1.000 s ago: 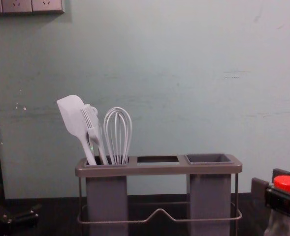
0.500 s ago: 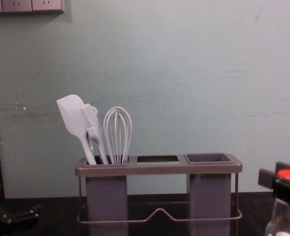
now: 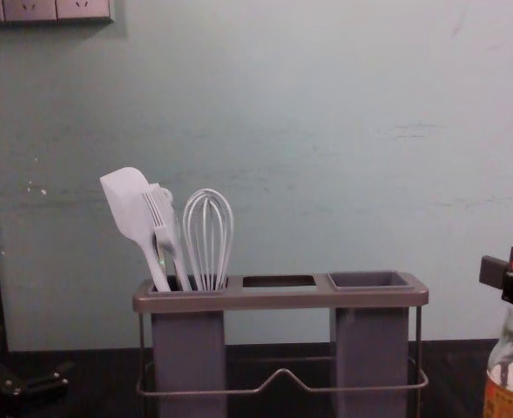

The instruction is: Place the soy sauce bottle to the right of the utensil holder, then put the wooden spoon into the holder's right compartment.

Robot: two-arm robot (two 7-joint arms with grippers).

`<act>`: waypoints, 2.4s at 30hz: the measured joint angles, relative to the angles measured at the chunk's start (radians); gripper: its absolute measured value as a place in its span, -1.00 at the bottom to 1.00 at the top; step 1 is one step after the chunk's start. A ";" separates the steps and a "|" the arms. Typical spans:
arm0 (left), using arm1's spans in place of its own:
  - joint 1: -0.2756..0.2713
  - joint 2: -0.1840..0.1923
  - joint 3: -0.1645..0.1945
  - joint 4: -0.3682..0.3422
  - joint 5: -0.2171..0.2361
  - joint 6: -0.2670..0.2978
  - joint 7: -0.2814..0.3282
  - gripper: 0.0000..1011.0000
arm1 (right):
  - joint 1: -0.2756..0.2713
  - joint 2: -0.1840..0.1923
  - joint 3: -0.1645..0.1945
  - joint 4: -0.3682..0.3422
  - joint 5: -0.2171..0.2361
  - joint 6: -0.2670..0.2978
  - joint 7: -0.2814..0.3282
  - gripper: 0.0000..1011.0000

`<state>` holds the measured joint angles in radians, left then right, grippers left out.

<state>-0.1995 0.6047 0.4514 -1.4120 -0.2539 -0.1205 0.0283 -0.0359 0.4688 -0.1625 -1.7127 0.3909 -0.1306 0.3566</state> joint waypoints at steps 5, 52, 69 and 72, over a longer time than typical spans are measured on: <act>0.000 0.000 0.000 0.000 0.000 0.000 0.000 0.99 | 0.047 -0.025 0.003 0.054 -0.010 -0.006 0.006 -0.23; 0.000 0.000 0.000 0.000 0.000 0.000 0.000 0.99 | 0.269 -0.200 -0.020 0.381 0.002 -0.074 0.024 0.08; 0.000 0.000 0.000 0.000 0.000 0.000 0.000 0.99 | 0.222 -0.177 0.000 0.246 -0.021 -0.080 0.002 0.98; 0.000 0.000 0.000 0.000 0.000 0.000 0.000 0.99 | 0.205 -0.170 0.003 0.211 -0.022 -0.083 0.003 0.98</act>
<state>-0.1995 0.6047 0.4514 -1.4120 -0.2539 -0.1206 0.0283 0.1692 0.2984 -0.1599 -1.5016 0.3686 -0.2132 0.3593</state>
